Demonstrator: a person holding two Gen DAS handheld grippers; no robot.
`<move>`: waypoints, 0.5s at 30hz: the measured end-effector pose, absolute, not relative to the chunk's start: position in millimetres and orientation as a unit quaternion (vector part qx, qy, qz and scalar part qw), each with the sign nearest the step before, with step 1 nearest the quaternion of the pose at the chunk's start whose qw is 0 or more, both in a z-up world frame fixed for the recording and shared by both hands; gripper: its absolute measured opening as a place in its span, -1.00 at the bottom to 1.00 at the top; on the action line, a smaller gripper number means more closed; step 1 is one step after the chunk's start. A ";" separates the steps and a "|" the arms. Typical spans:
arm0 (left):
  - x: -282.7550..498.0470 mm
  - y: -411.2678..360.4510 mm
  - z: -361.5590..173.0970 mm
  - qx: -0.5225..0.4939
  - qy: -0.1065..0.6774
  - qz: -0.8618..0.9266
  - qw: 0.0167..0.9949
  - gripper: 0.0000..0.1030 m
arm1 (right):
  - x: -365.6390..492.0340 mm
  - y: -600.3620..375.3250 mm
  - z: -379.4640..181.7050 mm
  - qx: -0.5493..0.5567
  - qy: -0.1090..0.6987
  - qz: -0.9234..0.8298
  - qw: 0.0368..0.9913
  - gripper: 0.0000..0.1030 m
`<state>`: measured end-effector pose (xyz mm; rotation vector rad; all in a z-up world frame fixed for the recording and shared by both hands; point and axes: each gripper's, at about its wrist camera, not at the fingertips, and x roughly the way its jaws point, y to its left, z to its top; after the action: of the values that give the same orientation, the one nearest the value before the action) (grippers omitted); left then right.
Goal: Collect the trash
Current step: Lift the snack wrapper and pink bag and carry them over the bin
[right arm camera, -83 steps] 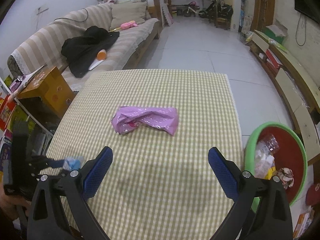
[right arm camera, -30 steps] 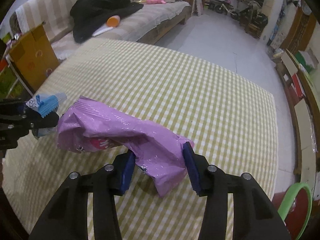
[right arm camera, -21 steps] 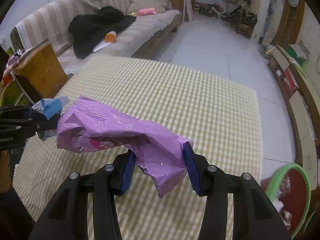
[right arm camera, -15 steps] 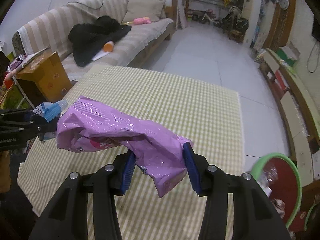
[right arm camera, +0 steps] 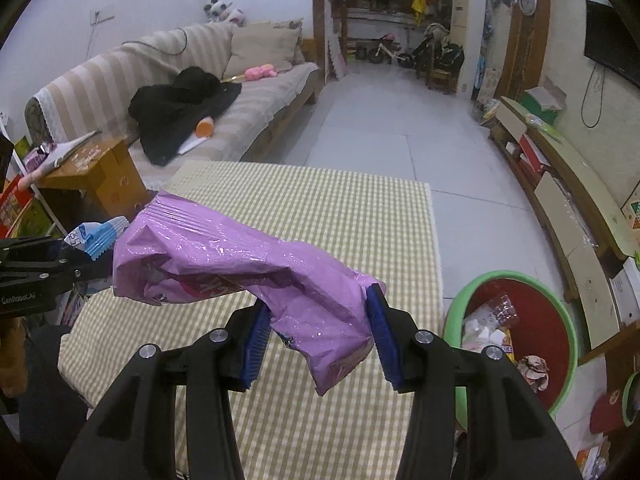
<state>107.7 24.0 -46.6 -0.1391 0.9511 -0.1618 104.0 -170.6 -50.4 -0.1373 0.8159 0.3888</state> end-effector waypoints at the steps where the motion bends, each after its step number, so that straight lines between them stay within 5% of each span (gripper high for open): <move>1: 107.6 21.9 -44.1 -0.066 0.455 -0.079 0.884 -0.16 | 102.1 -173.6 -48.0 -0.064 0.391 0.187 0.899 -0.12; 15: 119.5 -30.4 -25.8 -0.032 0.444 -0.120 0.887 -0.16 | 95.4 -225.1 -33.9 -0.028 0.374 0.152 0.915 -0.12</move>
<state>119.5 -30.4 -25.8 -0.0671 0.9233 -0.2496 95.4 -225.1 -33.9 -0.0582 0.7699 0.3126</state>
